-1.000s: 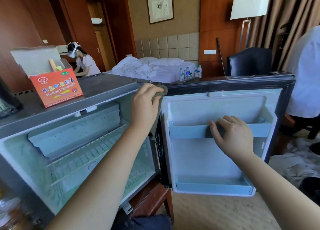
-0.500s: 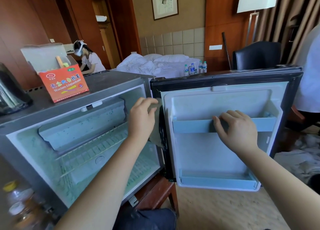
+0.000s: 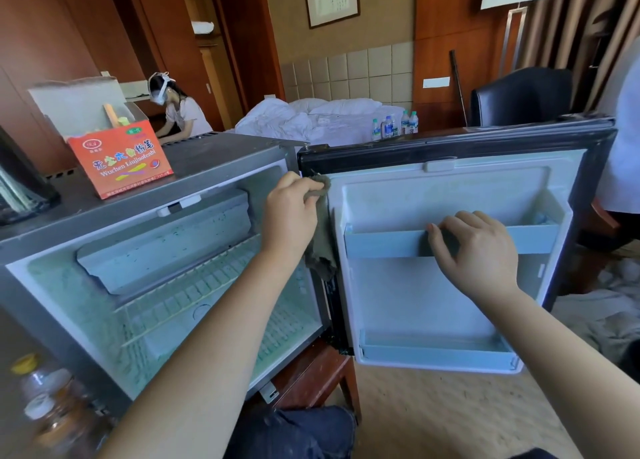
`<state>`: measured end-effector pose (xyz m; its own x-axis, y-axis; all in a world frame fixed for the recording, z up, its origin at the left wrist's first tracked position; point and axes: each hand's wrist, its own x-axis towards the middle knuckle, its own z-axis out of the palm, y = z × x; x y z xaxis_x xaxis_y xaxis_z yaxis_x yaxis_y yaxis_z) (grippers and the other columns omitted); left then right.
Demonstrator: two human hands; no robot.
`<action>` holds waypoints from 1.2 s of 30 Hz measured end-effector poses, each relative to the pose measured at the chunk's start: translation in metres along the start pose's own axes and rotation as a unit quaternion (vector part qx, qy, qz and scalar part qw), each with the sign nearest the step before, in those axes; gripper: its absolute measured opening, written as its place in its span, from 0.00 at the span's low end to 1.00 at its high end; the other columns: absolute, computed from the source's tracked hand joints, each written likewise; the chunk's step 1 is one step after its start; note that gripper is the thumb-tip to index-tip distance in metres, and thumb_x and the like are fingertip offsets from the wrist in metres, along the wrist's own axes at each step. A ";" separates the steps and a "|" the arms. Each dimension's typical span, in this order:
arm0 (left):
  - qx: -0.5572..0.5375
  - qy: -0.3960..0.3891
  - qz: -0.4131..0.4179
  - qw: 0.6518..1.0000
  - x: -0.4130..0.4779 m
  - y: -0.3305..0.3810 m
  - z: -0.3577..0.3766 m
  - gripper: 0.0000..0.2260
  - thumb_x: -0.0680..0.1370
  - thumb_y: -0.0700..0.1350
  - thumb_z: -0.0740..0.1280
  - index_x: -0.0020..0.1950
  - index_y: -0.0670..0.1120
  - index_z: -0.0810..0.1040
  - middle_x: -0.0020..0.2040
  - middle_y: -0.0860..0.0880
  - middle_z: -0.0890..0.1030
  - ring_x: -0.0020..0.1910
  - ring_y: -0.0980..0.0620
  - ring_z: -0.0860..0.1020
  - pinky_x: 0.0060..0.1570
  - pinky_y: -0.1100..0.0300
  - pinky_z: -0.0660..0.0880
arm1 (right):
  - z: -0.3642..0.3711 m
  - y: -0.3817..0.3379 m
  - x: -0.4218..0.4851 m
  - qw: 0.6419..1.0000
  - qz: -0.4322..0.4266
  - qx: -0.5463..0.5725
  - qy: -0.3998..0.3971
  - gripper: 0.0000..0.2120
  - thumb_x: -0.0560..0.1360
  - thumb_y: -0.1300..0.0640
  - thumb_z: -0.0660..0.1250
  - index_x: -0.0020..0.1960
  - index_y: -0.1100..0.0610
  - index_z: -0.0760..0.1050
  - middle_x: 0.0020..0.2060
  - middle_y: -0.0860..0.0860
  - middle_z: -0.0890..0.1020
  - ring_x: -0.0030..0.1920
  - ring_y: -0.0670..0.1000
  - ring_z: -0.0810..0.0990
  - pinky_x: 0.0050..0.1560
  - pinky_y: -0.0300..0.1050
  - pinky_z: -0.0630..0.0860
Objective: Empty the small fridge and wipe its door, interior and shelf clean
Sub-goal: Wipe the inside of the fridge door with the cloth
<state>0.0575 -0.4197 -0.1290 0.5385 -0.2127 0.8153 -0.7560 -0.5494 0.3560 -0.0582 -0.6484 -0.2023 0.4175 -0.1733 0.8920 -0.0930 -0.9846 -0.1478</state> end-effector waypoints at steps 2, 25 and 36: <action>0.007 0.025 0.010 1.000 0.008 0.004 -0.010 0.09 0.73 0.31 0.69 0.50 0.40 0.84 0.45 0.45 0.80 0.40 0.53 0.75 0.42 0.72 0.65 | 0.000 0.000 -0.001 1.000 0.000 -0.001 -0.002 0.18 0.77 0.52 0.60 0.31 0.60 0.70 0.26 0.52 0.69 0.29 0.54 0.64 0.34 0.43 0.55; -0.001 0.051 0.073 0.996 0.031 0.004 0.000 0.06 0.74 0.33 0.69 0.47 0.40 0.84 0.44 0.45 0.79 0.42 0.52 0.77 0.42 0.62 0.73 | 0.005 0.004 -0.002 1.000 -0.004 0.007 0.002 0.17 0.77 0.52 0.61 0.32 0.59 0.70 0.27 0.52 0.69 0.30 0.54 0.65 0.34 0.45 0.57; -0.014 0.018 0.057 0.998 -0.010 0.007 0.016 0.06 0.73 0.33 0.70 0.47 0.39 0.84 0.42 0.44 0.78 0.38 0.61 0.68 0.40 0.75 0.65 | 0.014 0.019 0.009 0.998 0.013 0.052 -0.041 0.18 0.77 0.50 0.57 0.34 0.59 0.72 0.28 0.52 0.71 0.31 0.56 0.68 0.35 0.47 0.63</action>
<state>0.0530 -0.4344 -0.1416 0.4349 -0.2431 0.8670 -0.8219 -0.5005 0.2719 -0.0437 -0.6688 -0.2033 0.4885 -0.1952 0.8504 -0.0117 -0.9760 -0.2173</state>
